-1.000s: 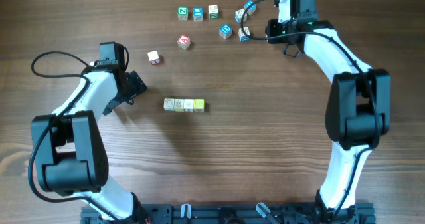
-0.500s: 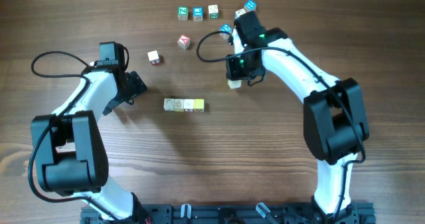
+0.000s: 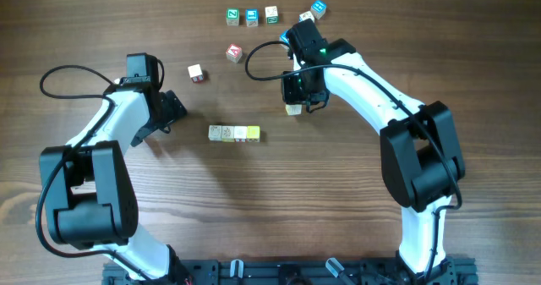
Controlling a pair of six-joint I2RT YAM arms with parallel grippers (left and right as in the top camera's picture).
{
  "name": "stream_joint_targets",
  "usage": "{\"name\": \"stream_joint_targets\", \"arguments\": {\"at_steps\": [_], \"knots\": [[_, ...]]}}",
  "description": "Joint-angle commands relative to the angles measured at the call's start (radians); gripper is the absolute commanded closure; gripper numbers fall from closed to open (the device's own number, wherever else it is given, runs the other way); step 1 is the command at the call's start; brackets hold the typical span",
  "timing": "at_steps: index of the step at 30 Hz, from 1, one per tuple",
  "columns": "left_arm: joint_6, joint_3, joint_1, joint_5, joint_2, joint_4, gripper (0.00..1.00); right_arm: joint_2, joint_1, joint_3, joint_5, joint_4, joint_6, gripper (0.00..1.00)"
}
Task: Form a horizontal line
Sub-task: 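Lower the right gripper over a cream block near the cluster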
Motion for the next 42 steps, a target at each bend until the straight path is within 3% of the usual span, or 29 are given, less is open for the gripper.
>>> {"name": "stream_joint_targets", "arguments": {"at_steps": [1,9,26,27,30,32,34,39,42], "knots": [[0.001,-0.006,0.002,-0.005,0.006,0.000,0.00,-0.031,0.026,-0.012,0.042,0.015,0.015,0.76],[0.001,-0.006,0.002,-0.005,0.006,0.000,0.00,-0.031,0.127,-0.012,0.231,0.018,0.150,0.76],[0.001,-0.006,0.002,-0.005,0.006,0.000,0.00,-0.029,0.134,-0.062,0.223,0.060,0.179,0.71],[0.001,-0.006,0.002,-0.005,0.006,0.000,0.00,-0.029,0.134,-0.062,0.206,0.065,0.179,0.68],[0.001,-0.006,0.002,-0.005,0.006,0.000,0.00,-0.029,0.134,-0.062,0.201,0.066,0.179,0.47],[0.001,-0.006,0.002,-0.005,0.006,0.000,0.00,-0.029,0.134,-0.062,0.218,0.071,0.179,0.44],[0.001,-0.006,0.002,-0.005,0.006,0.000,0.00,-0.029,0.134,-0.062,0.309,0.074,0.179,0.43],[0.001,-0.006,0.002,-0.005,0.006,0.000,0.00,-0.029,0.134,-0.062,0.248,0.098,0.179,0.44],[0.001,-0.006,0.002,-0.005,0.006,0.000,0.00,-0.029,0.130,-0.062,0.397,0.126,0.205,0.50]]}}
